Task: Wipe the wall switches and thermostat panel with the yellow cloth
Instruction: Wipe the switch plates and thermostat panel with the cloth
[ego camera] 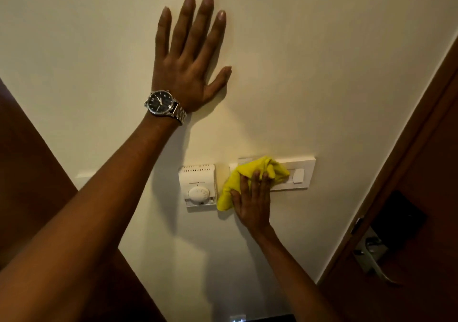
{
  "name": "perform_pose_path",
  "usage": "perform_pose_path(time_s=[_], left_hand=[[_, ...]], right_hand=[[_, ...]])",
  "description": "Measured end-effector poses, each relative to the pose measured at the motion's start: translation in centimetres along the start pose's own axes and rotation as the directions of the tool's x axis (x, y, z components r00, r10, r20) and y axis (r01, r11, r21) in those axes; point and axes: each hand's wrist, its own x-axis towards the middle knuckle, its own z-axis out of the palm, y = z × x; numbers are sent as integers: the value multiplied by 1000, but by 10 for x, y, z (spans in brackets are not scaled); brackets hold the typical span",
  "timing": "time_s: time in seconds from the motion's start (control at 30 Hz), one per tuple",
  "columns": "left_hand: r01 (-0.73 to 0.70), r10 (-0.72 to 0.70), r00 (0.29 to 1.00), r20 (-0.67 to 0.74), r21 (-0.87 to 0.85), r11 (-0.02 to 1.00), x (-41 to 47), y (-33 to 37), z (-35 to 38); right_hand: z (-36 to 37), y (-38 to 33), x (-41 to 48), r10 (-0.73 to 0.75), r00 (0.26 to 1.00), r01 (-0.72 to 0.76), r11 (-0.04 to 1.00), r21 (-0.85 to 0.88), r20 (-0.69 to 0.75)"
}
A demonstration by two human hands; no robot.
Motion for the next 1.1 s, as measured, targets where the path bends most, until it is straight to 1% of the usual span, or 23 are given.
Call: perform_pose_path(time_s=[0.1,0.17,0.2,0.23,0.3,0.33,0.37,0.4,0.43,0.5,0.53,0.57,0.6,0.63,0.7,0.73,0.77,0.83,0.93,1.0,1.1], left_hand=[[9,-10,1000,27,2,1000,0,0,-4],[10,-10,999,31,0,1000,0,2,-7],[11,-11,1000,29,4,1000,1,2,-7],[13,-13,1000,24,6,1000,2,1,-6],[7,-8,1000,13,12,1000,1,0,-3],[5,-5,1000,8,18,1000,-1,1,-1],[4,-4,1000,1,21,1000,0,1,1],[7,-7,1000,2,18,1000,-1,2,1],[11,-12,1000,7,15,1000,0,2,0],[12,-12,1000,15,23,1000,1,1,-3],[7,-7,1000,14,24,1000,2,1,-4],[5,-6,1000,9,26,1000,3,1,-5],[9,-9,1000,6,32,999,3,2,-6],[11,-11,1000,-1,35,999,3,2,-6],[18,-18,1000,-8,42,999,1,3,-3],[21,-21,1000,-7,47,999,1,2,-2],[21,-21,1000,-5,47,999,0,1,-2],[22,-22,1000,8,35,999,1,2,-5],[7,-8,999,36,25,1000,2,4,-10],[5,-6,999,38,28,1000,3,3,-9],[10,-10,1000,6,36,999,2,2,-5]], right_hand=[[-4,17,-38,-157,985,163,983,-79,74],[-7,25,-48,-215,968,234,961,-147,129],[-8,21,-44,-201,972,218,963,-160,120],[-7,14,-33,-137,988,148,977,-155,74],[-2,-7,-8,63,998,-63,998,-27,-19],[2,-16,1,126,991,-125,992,22,-34],[4,-19,6,153,988,-151,988,36,-33],[6,-18,1,143,989,-142,989,36,-25],[6,-12,-7,86,996,-86,996,21,-18],[2,10,-29,-130,991,132,989,-69,33],[-1,20,-38,-201,977,208,970,-125,70],[-3,25,-42,-227,969,240,958,-155,97],[-3,24,-42,-221,969,236,959,-159,108],[-1,19,-37,-185,978,198,969,-147,97],[7,4,-21,-88,995,91,994,-64,51],[11,-1,-13,-64,997,65,997,-28,36],[12,-3,-11,-62,997,63,998,-18,39],[13,4,-25,-124,990,128,989,-72,60],[7,14,-55,-200,966,221,968,-118,166],[7,5,-48,-168,975,187,974,-129,148],[13,-15,-12,-144,983,155,984,-92,115]])
